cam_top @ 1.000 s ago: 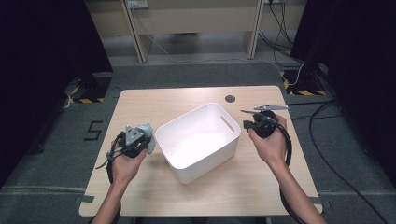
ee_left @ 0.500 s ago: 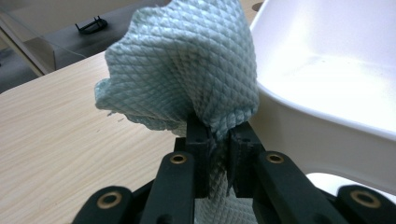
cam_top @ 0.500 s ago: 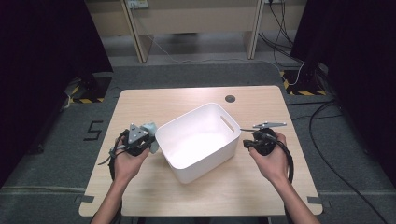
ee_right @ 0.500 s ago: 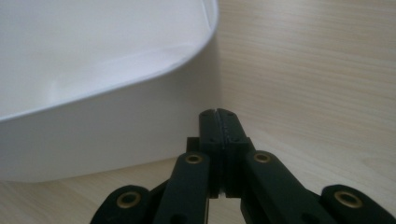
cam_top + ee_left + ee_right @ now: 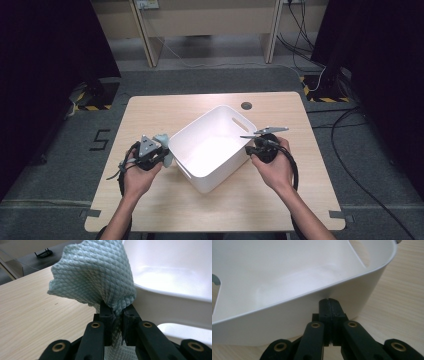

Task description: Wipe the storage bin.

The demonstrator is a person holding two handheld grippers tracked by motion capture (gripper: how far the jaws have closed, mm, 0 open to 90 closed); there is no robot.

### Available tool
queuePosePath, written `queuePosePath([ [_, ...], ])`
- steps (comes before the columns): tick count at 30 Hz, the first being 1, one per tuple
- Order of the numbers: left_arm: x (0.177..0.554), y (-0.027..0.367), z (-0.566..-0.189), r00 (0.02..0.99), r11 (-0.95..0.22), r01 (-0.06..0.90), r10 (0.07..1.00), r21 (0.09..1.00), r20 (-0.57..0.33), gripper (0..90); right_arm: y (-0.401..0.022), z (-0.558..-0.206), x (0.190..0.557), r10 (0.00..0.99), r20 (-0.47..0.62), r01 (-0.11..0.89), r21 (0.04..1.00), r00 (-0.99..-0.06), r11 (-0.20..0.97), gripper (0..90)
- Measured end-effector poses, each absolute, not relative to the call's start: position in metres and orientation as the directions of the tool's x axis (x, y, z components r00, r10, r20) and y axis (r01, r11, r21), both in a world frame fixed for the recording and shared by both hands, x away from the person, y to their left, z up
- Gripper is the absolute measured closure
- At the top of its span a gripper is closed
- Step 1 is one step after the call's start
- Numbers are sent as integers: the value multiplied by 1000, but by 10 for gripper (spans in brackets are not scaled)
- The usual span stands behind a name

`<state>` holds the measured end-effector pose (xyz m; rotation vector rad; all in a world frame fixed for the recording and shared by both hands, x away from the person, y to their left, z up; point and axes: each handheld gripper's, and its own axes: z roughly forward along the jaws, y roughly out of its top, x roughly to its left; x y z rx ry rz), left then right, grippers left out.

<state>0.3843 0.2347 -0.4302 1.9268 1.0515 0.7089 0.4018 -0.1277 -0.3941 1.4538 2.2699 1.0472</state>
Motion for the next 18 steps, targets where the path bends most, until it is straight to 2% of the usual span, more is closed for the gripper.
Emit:
queuePosePath([
  [8, 387, 216, -430, 497, -331, 408, 862, 851, 97, 809, -102, -396, 418, 847, 149, 669, 688, -510, 282, 900],
  [18, 385, 202, -428, 504, -366, 402, 854, 839, 132, 808, -101, -397, 433, 863, 129, 664, 697, -488, 271, 890],
])
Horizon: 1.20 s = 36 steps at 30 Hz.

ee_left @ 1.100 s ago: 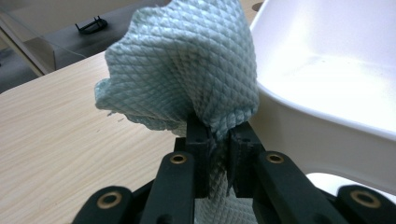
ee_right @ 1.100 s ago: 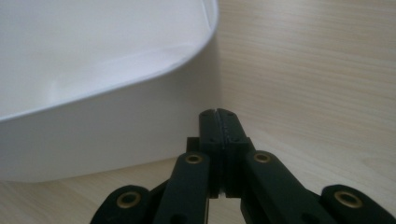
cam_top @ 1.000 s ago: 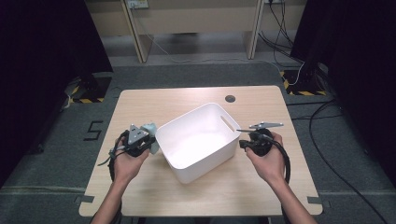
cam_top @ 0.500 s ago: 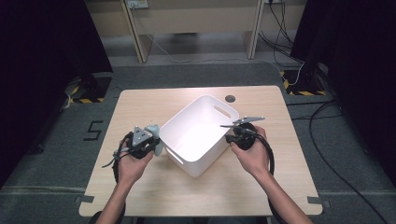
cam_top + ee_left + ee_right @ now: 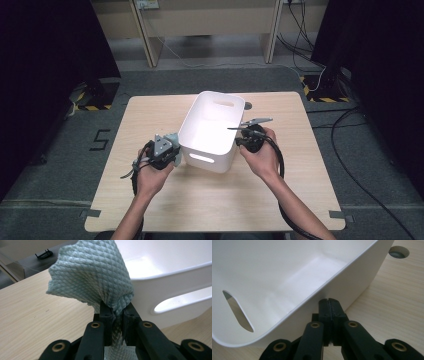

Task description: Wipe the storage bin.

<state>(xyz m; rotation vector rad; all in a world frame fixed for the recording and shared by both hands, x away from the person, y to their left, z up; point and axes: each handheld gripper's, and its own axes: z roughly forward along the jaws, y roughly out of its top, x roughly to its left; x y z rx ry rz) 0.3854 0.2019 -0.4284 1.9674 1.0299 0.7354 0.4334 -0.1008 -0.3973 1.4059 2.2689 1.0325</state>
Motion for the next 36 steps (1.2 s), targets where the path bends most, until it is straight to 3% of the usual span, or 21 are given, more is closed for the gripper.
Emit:
queuePosePath([
  [10, 379, 189, -428, 552, -392, 376, 822, 840, 137, 806, -121, -385, 437, 909, 142, 667, 724, -393, 175, 734],
  [26, 372, 168, -427, 609, -437, 333, 776, 835, 164, 805, -127, -367, 426, 915, 161, 628, 769, -370, 119, 641],
  [36, 365, 156, -428, 622, -472, 320, 758, 821, 194, 807, -126, -384, 431, 923, 147, 682, 716, -356, 149, 656],
])
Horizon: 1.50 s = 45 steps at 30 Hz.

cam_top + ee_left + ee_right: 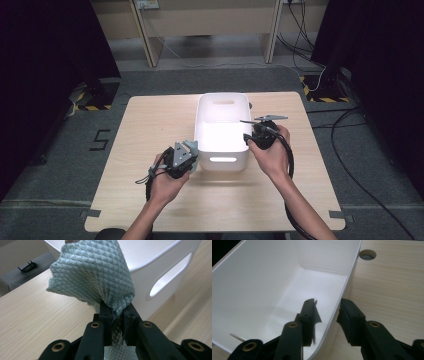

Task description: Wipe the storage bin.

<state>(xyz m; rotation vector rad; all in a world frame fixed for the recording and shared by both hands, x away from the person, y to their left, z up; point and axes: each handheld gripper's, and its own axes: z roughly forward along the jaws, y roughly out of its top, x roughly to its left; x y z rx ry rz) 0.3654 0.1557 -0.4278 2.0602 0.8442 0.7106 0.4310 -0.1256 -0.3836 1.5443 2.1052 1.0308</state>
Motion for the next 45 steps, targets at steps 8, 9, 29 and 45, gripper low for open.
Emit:
queuePosePath([
  [8, 362, 154, -431, 637, -466, 322, 750, 824, 175, 807, -124, -392, 433, 927, 111, 683, 707, -359, 180, 702],
  [9, 361, 154, -431, 640, -466, 324, 749, 823, 172, 807, -124, -392, 433, 926, 102, 680, 708, -363, 189, 702],
  [29, 351, 146, -435, 653, -475, 338, 740, 812, 162, 805, -119, -396, 432, 921, 62, 661, 716, -384, 227, 730],
  [45, 343, 146, -443, 655, -443, 368, 748, 818, 111, 806, -117, -397, 429, 911, 66, 648, 724, -407, 237, 724],
])
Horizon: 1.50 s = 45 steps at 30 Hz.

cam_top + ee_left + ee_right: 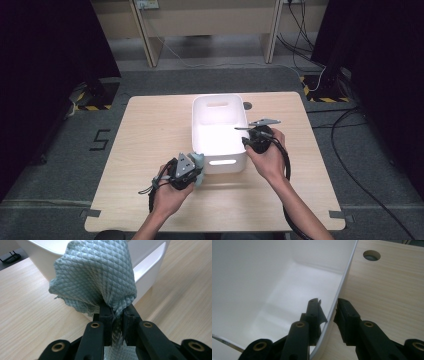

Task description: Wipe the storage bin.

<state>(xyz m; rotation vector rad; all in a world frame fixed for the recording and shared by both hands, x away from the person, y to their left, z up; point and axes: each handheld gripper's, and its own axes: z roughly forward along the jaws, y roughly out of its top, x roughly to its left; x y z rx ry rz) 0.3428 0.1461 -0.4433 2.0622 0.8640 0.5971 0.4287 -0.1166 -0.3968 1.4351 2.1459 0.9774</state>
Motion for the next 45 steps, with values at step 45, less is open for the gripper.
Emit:
queuePosePath([
  [45, 347, 136, -455, 671, -466, 397, 735, 791, 97, 807, -114, -397, 427, 902, 81, 641, 731, -424, 235, 703],
])
